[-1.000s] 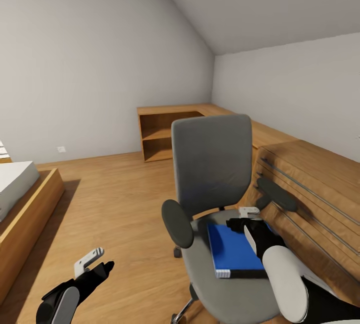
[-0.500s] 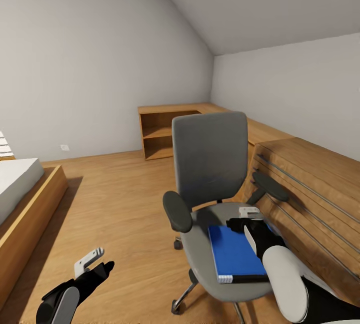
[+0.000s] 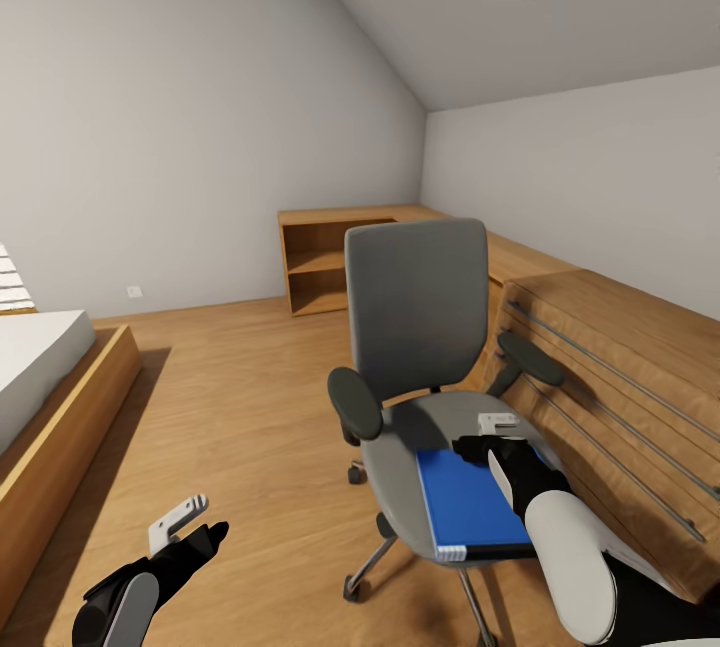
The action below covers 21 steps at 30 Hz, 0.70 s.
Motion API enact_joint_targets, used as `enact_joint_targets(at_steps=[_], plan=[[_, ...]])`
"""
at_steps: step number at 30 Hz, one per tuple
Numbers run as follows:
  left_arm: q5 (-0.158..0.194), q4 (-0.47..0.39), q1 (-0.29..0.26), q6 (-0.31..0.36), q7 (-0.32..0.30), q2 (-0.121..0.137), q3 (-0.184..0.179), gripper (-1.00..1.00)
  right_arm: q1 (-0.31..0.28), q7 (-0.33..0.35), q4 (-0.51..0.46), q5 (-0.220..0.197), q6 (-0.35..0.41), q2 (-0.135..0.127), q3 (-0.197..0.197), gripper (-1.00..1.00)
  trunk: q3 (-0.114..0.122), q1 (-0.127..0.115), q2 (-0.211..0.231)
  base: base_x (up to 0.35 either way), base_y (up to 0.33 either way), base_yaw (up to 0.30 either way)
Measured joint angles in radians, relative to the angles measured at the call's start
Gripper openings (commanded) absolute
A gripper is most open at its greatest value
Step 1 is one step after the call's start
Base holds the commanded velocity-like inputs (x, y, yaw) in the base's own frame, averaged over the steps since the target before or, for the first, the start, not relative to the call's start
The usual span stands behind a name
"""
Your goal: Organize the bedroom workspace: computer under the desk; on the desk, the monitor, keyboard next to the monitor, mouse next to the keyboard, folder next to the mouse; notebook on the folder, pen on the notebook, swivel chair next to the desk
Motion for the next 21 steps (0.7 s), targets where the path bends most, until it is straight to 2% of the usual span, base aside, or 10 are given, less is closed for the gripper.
enact_joint_targets(at_steps=[9, 21], plan=[[0.001, 0.001, 0.000, 0.000, 0.000, 0.000, 0.000, 1.00, 0.000, 0.000, 0.000, 0.000, 0.000, 0.000, 0.000, 1.00, 0.000, 0.000, 0.000, -0.128, 0.000, 0.000], [0.001, 0.002, 0.000, 0.001, 0.000, 0.000, 0.000, 1.00, 0.000, 0.001, -0.001, 0.000, 0.000, 0.000, 0.000, 1.00, 0.000, 0.000, 0.000, -0.009, 0.000, 0.000]])
